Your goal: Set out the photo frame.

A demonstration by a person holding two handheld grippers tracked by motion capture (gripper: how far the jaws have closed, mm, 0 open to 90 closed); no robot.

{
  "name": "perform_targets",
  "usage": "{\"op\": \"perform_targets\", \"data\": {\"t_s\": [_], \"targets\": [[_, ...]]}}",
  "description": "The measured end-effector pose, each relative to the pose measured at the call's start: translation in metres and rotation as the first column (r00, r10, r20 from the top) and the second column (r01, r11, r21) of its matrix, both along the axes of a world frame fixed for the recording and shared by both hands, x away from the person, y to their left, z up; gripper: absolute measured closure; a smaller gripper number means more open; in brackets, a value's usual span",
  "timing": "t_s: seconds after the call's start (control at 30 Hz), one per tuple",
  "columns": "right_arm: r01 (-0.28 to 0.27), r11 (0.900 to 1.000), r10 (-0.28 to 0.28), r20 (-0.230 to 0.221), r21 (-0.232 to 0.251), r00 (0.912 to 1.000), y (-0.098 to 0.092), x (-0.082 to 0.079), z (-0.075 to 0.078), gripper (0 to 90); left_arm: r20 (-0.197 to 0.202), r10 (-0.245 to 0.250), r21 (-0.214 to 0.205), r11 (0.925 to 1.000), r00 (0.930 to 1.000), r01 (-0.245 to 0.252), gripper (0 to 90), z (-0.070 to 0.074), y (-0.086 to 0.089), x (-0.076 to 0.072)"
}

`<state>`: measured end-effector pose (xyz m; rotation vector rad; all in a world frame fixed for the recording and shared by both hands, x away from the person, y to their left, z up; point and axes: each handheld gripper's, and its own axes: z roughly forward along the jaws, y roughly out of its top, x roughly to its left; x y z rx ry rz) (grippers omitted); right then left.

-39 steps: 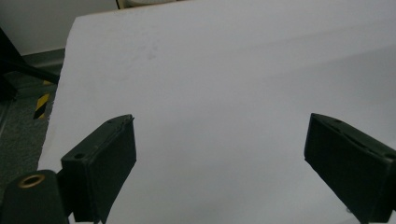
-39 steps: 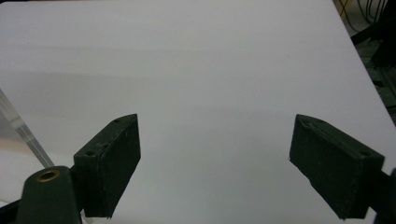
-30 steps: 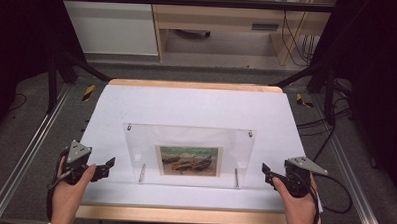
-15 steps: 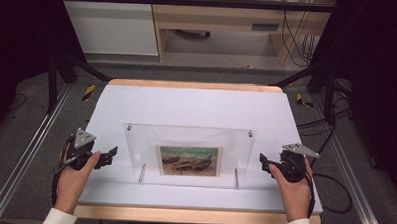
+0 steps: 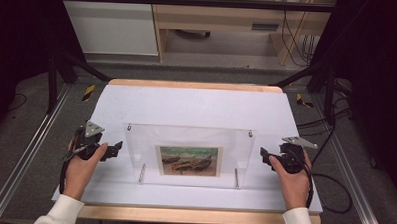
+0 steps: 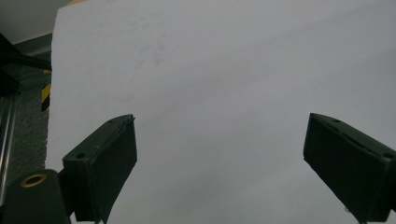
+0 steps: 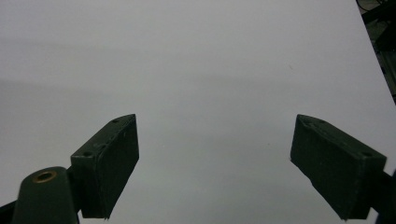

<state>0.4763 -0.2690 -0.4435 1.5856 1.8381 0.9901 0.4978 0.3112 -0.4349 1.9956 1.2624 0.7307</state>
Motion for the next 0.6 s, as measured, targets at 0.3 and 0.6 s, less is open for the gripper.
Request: {"op": "perform_targets", "data": {"t_s": [0.3,0.6], "targets": [[0.003,1.0000,-0.003,-0.021,-0.001,0.9998,-0.001,0.010,-0.007,15.1,-0.019,0.002,0.004,1.0000,0.9998,-0.002,9.3,-0.010,-0.003,0.011],[0.004,0.9999,-0.004,-0.030,-0.017,0.9995,0.000,0.018,-0.014,13.3,-0.036,0.007,-0.003,1.0000,0.9993,-0.007,9.3,-0.020,-0.005,0.020]]}}
